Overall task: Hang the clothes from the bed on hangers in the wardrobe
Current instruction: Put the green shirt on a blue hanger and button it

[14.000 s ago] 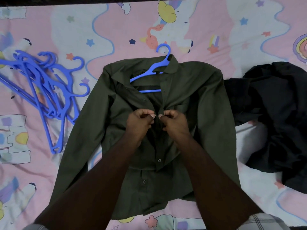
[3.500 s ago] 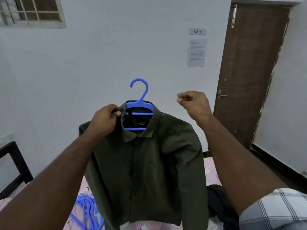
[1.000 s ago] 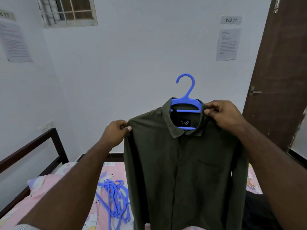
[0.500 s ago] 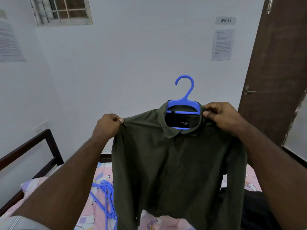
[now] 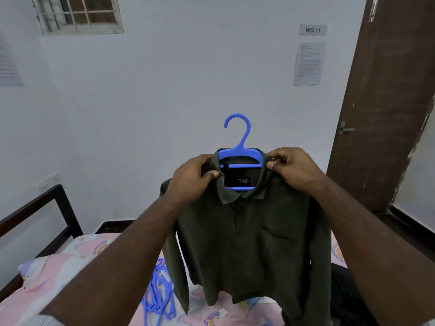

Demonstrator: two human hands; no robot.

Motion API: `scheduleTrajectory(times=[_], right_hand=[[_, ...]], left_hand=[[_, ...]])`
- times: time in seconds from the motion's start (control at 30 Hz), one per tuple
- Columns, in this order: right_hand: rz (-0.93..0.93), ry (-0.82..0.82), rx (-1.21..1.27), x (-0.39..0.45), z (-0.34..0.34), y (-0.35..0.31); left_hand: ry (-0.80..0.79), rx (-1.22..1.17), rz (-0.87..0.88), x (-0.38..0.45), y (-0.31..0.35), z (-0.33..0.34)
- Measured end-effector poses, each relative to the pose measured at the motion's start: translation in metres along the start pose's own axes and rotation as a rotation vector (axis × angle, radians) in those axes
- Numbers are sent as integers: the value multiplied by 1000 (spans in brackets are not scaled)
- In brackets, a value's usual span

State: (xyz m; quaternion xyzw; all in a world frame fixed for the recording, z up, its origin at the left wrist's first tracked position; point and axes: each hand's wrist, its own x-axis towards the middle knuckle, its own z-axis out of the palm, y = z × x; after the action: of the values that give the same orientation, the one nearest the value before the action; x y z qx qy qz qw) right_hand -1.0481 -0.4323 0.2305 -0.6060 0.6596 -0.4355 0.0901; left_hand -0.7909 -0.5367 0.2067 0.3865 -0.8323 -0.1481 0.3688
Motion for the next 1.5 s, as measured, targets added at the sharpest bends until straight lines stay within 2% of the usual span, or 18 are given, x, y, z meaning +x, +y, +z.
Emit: scheduleTrajectory(times=[0.13,0.17,0.23,0.3,0.43,0.5,0.73,0.93,1.1,1.23,1.37,1.5], right_hand=[[3,4,-12,-6,-2,-5],[-7,44,-52,-8,-3,-8],[-77,239,-110,-14,0,-19],[-132,347,-50,-22,13,-35],[-19,-3,-2,-29,61,-44],[10,-49,47,-28,78,-40],[68,61,211,-23,91,-44],[0,-51,177,-25,100,-56],[64,58,139,-16,95,-58],[62,48,116,-16,99,-59],[-4,-41,167,-17,100,-59],[16,53,198,-13,97,-61]], left_hand=[[21,-50,-91,7,7,0],[20,-59,-100,7,8,0],[13,-62,-101,9,10,0],[3,-69,-107,11,13,-1],[-41,-78,-121,17,21,-6],[-78,-87,-129,19,21,-10],[-171,-186,-161,14,12,-27],[-180,-222,-161,15,12,-30],[-239,-306,-194,17,8,-37],[-278,-381,-220,17,9,-39],[-297,-411,-225,17,9,-41],[-338,-455,-229,15,9,-45]])
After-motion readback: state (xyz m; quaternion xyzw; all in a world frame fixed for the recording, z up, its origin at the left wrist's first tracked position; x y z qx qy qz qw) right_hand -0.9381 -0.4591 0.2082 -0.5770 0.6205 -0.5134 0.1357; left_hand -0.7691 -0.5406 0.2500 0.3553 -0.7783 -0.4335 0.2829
